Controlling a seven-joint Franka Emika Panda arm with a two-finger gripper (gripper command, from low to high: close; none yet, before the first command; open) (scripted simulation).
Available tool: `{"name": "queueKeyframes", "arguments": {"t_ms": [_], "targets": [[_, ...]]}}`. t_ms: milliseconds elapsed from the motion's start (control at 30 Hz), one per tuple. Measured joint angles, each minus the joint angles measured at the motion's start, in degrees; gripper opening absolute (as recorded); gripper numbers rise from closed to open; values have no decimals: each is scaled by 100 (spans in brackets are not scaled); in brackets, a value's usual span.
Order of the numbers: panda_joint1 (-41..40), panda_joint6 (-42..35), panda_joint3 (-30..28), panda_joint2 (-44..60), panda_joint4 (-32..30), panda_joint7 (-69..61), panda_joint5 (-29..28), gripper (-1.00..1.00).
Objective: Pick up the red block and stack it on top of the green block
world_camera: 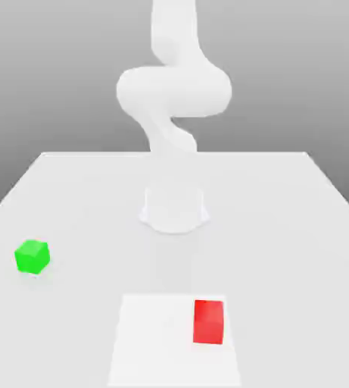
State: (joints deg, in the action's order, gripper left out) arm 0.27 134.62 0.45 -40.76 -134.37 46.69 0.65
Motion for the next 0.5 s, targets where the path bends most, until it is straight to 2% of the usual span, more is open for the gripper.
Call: {"name": "queueKeyframes", "arguments": {"t_ms": [500], "targets": [[154,1763,429,3165,-1595,736,115,0]]}}
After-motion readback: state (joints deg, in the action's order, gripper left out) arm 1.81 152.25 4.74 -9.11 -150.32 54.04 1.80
